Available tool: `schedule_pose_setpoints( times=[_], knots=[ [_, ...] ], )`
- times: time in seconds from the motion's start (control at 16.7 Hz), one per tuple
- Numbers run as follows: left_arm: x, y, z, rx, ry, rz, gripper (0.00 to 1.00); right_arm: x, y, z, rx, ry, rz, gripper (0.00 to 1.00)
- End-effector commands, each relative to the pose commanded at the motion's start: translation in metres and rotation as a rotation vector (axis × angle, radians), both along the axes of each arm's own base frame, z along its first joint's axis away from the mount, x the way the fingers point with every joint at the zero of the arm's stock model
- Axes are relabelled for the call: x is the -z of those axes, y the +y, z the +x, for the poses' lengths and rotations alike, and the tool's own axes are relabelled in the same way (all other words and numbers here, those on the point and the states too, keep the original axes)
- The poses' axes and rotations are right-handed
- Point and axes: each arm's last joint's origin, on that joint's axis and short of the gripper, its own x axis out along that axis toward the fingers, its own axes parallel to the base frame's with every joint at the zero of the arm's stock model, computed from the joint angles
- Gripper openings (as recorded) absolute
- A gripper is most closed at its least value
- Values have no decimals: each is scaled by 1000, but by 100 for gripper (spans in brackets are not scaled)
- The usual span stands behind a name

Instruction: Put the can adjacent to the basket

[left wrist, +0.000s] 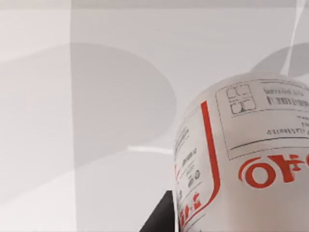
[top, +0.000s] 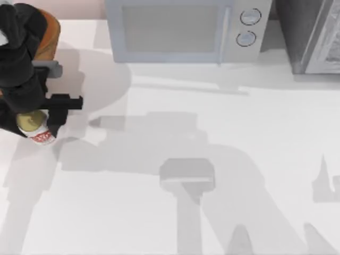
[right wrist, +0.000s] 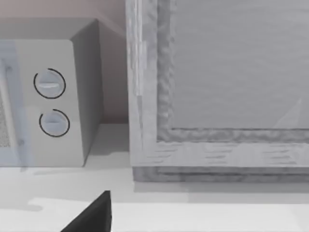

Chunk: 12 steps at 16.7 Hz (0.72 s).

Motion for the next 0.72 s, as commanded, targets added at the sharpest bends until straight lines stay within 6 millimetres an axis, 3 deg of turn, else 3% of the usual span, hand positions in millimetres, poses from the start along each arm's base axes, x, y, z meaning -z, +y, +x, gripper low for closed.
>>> schedule_pose_setpoints(
  times=[0.72],
  knots=[
    [0, 0, 0, 0, 0, 0, 98, 0, 0, 0, 0, 0, 0, 100]
  ],
)
